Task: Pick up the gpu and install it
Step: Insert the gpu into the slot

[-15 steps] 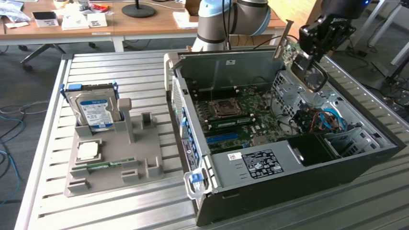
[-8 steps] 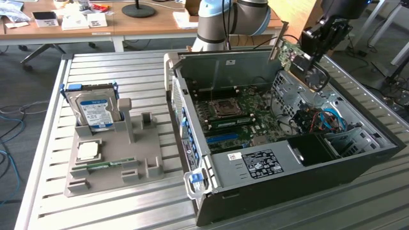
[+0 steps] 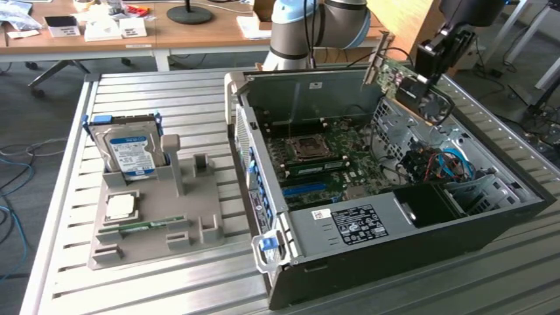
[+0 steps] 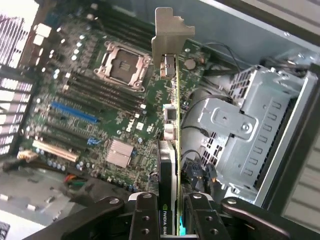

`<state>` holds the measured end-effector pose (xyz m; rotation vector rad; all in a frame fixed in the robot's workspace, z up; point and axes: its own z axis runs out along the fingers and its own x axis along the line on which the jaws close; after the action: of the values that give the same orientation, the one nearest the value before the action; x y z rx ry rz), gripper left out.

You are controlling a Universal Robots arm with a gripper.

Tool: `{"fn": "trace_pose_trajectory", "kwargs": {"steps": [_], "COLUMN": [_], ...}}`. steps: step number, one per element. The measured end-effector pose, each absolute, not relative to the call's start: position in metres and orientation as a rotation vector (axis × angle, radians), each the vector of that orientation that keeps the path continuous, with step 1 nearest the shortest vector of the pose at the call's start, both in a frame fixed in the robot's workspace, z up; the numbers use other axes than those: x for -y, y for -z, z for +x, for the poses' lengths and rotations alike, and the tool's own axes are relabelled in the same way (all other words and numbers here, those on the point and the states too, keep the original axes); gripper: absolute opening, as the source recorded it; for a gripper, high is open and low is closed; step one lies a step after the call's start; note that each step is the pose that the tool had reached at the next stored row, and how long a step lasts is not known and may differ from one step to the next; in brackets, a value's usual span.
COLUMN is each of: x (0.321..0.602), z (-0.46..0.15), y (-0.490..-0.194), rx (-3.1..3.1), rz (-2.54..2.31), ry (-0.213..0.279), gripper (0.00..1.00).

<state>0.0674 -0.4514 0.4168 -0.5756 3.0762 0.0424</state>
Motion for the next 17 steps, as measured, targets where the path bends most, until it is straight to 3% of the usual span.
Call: {"fn": "trace_pose_trajectory", "kwargs": {"steps": [17], "x": [0.4514], "z": [0.0673], "y": [-0.4151], "rx": [-2.960], "rz": [-1.032], "ry": [-0.034], "gripper": [0.27]}}
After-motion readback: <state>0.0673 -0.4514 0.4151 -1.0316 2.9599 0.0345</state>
